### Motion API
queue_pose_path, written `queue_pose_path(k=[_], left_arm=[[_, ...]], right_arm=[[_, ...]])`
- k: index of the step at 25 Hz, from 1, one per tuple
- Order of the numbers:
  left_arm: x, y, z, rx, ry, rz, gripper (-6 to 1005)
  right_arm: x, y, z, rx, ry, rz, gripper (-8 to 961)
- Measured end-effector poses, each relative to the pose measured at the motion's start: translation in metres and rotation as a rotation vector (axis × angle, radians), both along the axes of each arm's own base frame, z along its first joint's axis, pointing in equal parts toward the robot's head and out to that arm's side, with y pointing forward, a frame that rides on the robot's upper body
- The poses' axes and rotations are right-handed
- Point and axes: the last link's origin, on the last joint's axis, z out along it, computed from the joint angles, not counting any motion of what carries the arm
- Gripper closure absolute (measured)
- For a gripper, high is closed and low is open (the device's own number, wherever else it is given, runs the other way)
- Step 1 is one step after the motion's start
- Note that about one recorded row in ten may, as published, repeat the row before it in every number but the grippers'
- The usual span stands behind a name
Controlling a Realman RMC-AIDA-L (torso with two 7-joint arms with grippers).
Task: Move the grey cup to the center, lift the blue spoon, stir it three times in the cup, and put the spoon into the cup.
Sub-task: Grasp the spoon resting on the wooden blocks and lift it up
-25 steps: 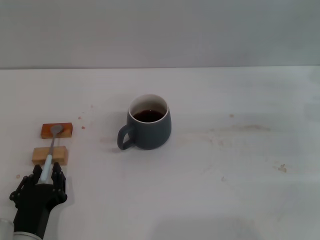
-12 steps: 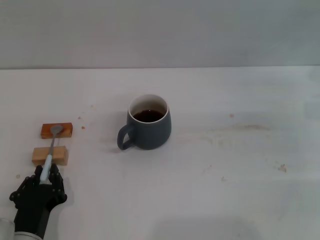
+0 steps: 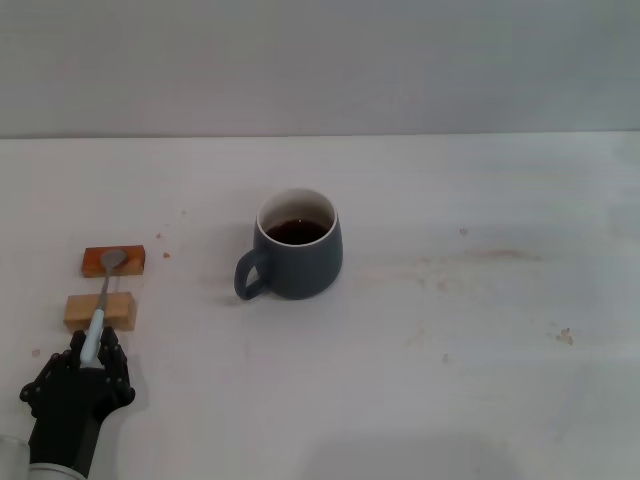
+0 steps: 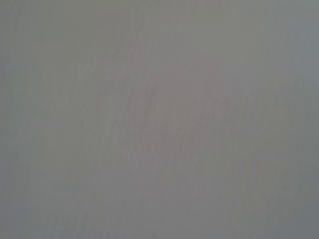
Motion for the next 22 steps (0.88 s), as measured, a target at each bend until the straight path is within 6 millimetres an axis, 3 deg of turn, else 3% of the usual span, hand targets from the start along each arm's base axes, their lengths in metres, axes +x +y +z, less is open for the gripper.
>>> queue_pose_path(k=[22], left_arm=[[-0.0011,-0.0011,-0.0012,-0.008,0.004,0.002,809]], right_arm=[[0.0000,0.0000,0.0001,0.001,-0.021,-0.003,909]])
